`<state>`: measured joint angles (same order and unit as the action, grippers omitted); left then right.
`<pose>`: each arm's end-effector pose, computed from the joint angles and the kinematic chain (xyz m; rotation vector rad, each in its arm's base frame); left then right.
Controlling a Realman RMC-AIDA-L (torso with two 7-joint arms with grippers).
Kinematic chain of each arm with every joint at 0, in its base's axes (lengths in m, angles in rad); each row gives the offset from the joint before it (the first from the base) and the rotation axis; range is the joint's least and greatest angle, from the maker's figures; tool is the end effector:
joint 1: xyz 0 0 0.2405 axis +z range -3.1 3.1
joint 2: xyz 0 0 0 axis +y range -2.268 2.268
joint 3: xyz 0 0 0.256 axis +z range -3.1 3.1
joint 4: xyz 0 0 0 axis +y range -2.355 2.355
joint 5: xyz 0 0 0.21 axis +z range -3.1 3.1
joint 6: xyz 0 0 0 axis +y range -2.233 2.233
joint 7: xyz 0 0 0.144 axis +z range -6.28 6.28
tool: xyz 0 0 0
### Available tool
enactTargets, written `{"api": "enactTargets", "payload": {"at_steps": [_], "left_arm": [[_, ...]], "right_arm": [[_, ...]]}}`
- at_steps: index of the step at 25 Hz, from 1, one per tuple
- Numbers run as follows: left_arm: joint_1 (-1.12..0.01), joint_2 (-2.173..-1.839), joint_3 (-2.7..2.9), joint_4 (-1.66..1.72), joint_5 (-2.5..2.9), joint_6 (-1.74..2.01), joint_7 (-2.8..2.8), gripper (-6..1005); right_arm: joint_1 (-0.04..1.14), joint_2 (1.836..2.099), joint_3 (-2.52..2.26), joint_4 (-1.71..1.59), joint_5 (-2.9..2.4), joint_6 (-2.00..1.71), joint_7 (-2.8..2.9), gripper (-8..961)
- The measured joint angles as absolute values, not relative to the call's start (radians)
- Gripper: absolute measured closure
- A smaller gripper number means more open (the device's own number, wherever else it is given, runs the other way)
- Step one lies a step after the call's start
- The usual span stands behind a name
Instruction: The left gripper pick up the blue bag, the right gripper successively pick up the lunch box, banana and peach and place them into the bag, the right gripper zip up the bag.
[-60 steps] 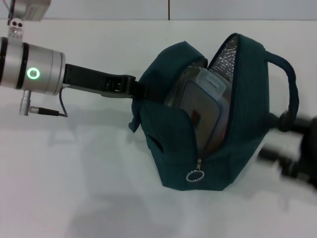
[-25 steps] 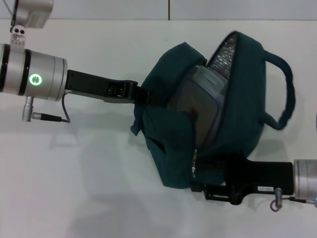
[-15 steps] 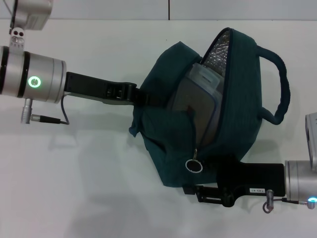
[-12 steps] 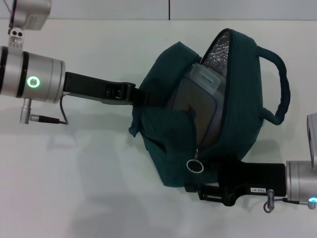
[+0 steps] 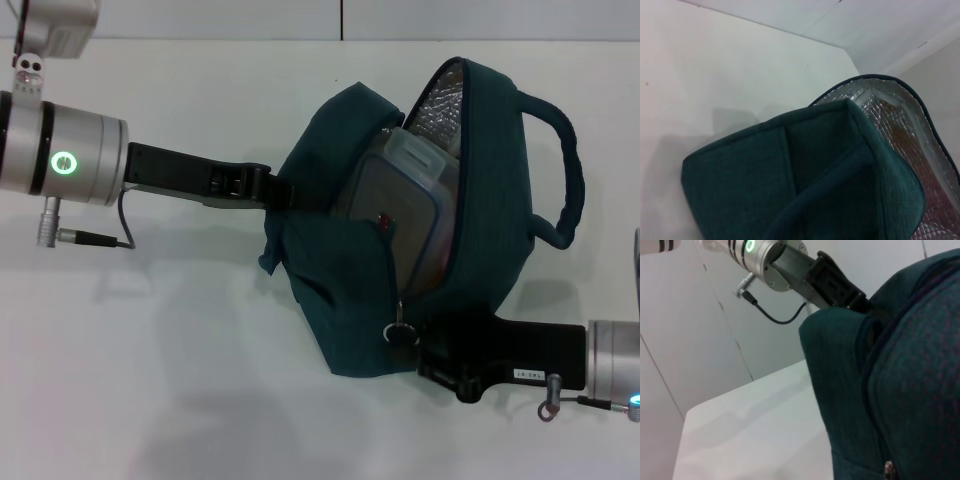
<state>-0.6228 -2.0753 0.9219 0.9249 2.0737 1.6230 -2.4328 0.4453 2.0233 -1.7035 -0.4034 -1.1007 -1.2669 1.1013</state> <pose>-0.1969 0.3529 0.0067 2.6508 1.6007 0.4630 0.2609 0.2786 -0.0904 -2.8470 0.5965 0.7525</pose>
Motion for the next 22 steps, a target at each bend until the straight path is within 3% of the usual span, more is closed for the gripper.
{"api": "enactTargets", "payload": {"at_steps": [6,8,22], "left_arm": [[-0.622,-2.074,0.92,0.925,2.074,1.623,-2.431,951],[-0.622,-2.074,0.92,0.925,2.074,1.623,-2.432,951],[-0.618,-2.08,0.92,0.925,2.074,1.624,-2.434,950]], "right_arm": [[0.43,2.019,-1.678,-0.401,-1.095,-1.266,1.101,790],[0.428,2.019,-1.677,-0.398,-1.095,-1.266,1.102,947],[0.347,2.01,-1.497,-0.389,-1.103,-1.467,1.061,951]]}}
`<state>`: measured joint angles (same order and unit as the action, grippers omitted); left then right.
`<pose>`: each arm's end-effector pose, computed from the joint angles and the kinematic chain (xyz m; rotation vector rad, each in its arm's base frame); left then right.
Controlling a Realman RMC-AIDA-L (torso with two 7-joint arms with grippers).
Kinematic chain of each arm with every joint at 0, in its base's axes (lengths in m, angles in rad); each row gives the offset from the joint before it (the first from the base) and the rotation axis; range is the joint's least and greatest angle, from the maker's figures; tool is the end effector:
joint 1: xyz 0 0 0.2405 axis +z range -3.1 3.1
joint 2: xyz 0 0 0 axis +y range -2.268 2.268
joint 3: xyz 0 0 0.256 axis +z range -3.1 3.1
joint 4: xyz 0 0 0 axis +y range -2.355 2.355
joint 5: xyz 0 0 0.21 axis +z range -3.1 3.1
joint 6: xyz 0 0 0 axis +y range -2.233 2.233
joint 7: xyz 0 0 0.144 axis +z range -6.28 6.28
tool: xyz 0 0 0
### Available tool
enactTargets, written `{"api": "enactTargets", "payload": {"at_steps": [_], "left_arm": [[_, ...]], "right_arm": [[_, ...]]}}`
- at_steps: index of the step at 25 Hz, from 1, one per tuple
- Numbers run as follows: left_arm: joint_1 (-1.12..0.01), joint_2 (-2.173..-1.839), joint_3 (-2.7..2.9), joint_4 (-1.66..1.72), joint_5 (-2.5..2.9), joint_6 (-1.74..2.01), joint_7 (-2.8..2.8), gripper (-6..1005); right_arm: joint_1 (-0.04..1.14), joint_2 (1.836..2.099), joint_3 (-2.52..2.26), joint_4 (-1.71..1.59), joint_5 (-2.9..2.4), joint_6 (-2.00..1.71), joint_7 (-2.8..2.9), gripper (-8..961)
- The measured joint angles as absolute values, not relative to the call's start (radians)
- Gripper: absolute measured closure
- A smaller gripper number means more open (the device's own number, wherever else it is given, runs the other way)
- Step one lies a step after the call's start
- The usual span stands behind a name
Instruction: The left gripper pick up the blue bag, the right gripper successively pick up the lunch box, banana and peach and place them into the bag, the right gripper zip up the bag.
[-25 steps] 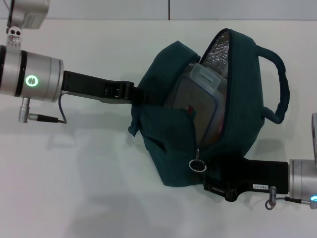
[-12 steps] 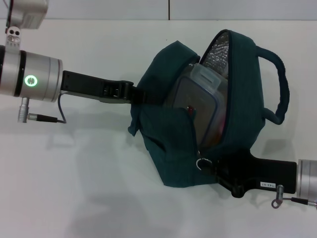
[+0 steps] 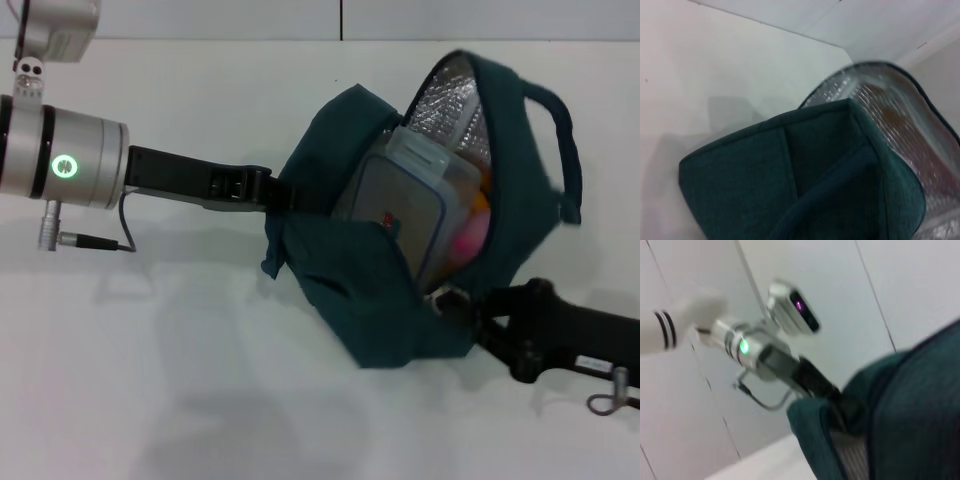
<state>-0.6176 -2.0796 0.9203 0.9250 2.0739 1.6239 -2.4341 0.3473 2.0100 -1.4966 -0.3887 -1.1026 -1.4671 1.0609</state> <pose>-0.1980 0.3512 0.0053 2.6413 1.6087 0.4665 0.2750 0.2635 -0.0521 -2.6714 0.6436 1.0181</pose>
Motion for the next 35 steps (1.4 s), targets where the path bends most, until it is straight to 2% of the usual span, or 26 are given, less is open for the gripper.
{"api": "enactTargets", "payload": {"at_steps": [5,11,16,22,24,30,35], "left_arm": [[-0.617,-2.08,0.922,0.925,2.074,1.624,-2.433,950],[-0.62,-2.081,0.926,0.925,2.074,1.624,-2.432,950],[-0.62,-2.082,0.925,0.925,2.074,1.624,-2.431,950],[-0.617,-2.082,0.923,0.925,2.074,1.625,-2.431,950],[-0.617,-2.082,0.922,0.925,2.074,1.625,-2.431,950],[-0.619,-2.082,0.923,0.925,2.074,1.624,-2.431,949],[-0.619,-2.081,0.924,0.925,2.074,1.623,-2.431,949]], "right_arm": [[0.341,2.01,-1.474,-0.388,-1.102,-1.524,1.045,951],[0.392,2.008,-1.551,-0.388,-1.117,-1.513,1.081,951],[0.422,1.977,-1.55,-0.394,-1.243,-1.475,1.224,951],[0.405,1.921,-1.519,-0.422,-1.252,-1.529,1.315,951],[0.396,1.915,-1.485,-0.428,-1.255,-1.554,1.32,951],[0.393,1.912,-1.432,-0.466,-1.258,-1.626,1.322,951],[0.404,1.933,-1.431,-0.524,-1.26,-1.632,1.322,951]]}}
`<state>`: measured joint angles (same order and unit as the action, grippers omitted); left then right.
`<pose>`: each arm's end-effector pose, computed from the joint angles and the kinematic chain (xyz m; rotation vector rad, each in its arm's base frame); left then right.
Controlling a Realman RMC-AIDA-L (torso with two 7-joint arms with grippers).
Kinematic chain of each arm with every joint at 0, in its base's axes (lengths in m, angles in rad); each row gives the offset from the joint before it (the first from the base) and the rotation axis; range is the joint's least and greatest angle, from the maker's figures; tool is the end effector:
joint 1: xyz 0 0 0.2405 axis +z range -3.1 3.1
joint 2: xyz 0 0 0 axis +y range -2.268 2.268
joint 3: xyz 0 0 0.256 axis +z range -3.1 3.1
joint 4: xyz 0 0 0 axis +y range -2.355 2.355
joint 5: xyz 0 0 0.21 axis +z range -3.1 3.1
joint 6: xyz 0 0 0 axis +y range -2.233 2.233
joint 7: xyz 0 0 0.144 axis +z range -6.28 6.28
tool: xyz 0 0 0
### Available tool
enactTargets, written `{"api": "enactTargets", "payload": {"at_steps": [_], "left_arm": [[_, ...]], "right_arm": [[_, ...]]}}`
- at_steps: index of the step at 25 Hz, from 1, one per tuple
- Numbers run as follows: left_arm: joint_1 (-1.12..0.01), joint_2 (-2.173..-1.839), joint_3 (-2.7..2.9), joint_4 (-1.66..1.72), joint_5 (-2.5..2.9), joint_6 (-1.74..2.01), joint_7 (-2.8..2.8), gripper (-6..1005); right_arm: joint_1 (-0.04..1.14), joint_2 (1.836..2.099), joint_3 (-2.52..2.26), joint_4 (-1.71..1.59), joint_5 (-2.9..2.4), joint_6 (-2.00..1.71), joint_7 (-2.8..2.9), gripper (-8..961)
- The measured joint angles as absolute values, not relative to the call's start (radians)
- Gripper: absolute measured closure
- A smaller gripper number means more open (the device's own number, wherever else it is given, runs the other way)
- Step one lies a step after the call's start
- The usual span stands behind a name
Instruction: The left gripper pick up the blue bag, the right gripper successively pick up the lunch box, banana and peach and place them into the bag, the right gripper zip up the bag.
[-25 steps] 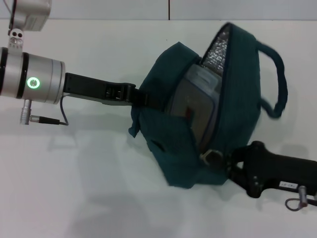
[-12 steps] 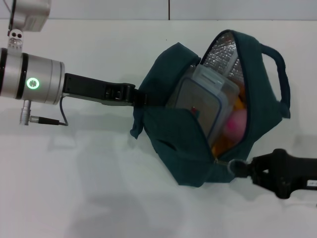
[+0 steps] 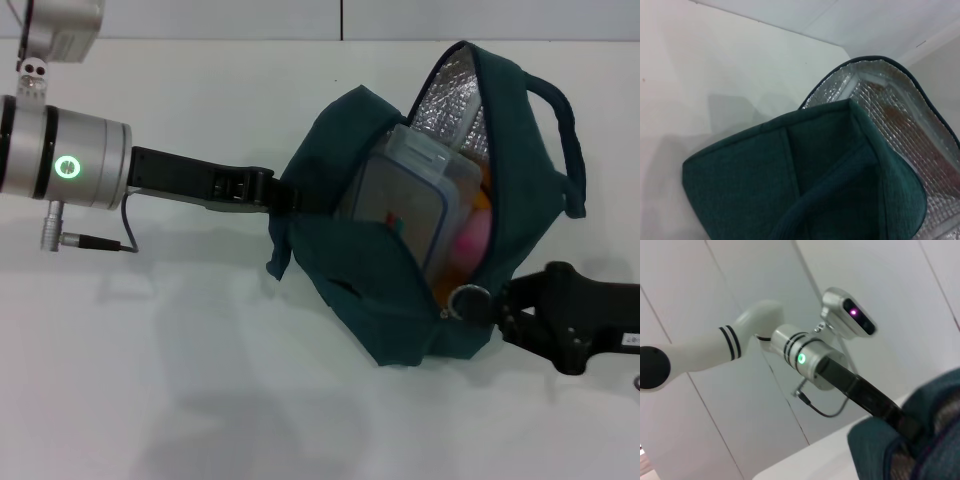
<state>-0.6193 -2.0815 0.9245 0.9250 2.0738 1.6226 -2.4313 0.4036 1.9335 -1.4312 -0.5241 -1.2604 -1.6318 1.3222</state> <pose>-0.1969 0.3512 0.0040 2.6447 1.6001 0.4629 0.2517 0.2775 -0.0130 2.8836 -0.6468 -1.0476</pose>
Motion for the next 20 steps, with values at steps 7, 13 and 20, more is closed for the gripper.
{"api": "enactTargets", "payload": {"at_steps": [7,13,20], "left_arm": [[-0.615,-2.084,0.92,0.925,2.033,1.615,-2.382,949],[-0.595,-2.081,0.885,0.882,1.871,1.61,-2.194,925],[-0.585,-2.071,0.737,0.791,1.828,1.608,-1.992,822]], "right_arm": [[0.407,1.975,-1.431,-0.592,-1.265,-1.596,1.292,951],[0.43,1.986,-1.432,-0.582,-1.281,-1.576,1.292,951],[0.431,1.986,-1.432,-0.584,-1.289,-1.587,1.299,951]]}}
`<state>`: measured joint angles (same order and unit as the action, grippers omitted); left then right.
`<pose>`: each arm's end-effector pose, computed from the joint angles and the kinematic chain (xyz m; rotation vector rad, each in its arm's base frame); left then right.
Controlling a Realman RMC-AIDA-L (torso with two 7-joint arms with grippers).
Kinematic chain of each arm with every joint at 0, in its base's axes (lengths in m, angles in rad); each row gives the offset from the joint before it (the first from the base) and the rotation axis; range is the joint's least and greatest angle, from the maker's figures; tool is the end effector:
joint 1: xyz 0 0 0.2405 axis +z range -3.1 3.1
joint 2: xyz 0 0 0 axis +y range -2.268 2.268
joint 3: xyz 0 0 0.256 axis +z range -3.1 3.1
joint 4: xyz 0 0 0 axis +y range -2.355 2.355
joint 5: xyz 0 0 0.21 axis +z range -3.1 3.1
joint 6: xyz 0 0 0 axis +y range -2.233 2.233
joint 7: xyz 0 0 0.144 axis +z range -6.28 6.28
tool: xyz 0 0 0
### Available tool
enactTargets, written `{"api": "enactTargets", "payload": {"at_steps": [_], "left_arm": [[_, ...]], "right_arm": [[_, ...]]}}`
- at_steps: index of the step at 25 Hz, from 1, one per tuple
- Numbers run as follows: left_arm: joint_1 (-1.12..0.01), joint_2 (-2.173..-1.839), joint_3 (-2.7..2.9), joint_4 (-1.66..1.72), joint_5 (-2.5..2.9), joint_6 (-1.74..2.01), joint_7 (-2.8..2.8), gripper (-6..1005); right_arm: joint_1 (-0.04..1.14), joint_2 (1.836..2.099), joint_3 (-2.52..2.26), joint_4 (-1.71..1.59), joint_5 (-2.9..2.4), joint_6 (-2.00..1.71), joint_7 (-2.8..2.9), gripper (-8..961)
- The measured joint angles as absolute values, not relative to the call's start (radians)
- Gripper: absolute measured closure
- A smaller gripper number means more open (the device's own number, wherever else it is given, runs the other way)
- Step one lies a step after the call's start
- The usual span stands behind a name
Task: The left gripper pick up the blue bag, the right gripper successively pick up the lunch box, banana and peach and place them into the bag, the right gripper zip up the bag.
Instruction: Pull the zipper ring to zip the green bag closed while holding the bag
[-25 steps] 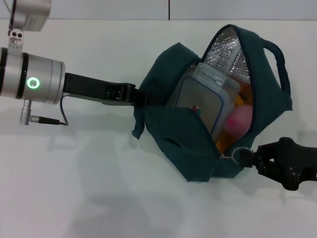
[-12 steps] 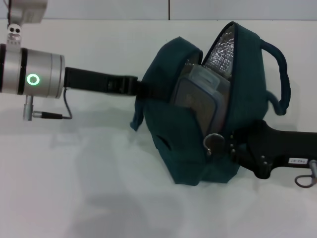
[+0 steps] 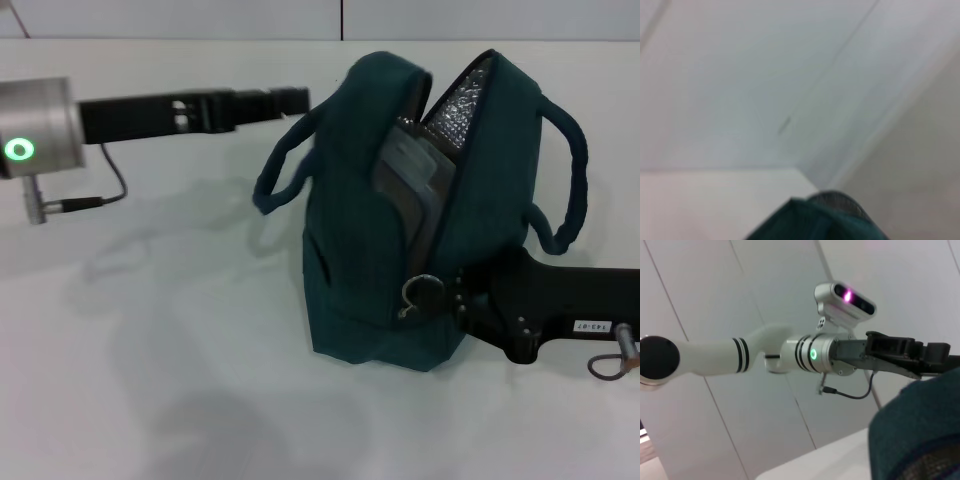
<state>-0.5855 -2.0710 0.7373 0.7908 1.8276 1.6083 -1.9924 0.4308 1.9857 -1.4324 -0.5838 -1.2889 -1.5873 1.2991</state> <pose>-0.2081 0.3582 0.0319 -2.6151 -1.1791 -1.0033 0.2267 0.2864 -0.0303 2.9072 -0.5127 -1.0509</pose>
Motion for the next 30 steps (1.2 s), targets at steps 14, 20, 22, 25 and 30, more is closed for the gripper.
{"api": "enactTargets", "payload": {"at_steps": [14,20,22,25,30], "left_arm": [[-0.328,-2.061,0.705,0.526,1.528,1.85,-1.368,393],[-0.308,-2.086,0.708,0.336,1.607,1.824,-1.097,372],[-0.319,-2.087,0.709,0.261,1.615,1.788,-1.035,371],[-0.344,-2.093,0.71,0.16,1.611,1.717,-0.953,370],[-0.393,-2.101,0.7,0.027,1.566,1.629,-0.811,368]], "right_arm": [[0.492,2.001,-1.266,-0.584,-1.279,-1.63,1.418,951],[0.526,2.012,-1.2,-0.578,-1.274,-1.617,1.443,951],[0.547,2.013,-1.195,-0.562,-1.263,-1.616,1.443,951],[0.577,2.014,-1.195,-0.54,-1.254,-1.615,1.443,951],[0.608,2.014,-1.2,-0.522,-1.257,-1.618,1.44,951]]}}
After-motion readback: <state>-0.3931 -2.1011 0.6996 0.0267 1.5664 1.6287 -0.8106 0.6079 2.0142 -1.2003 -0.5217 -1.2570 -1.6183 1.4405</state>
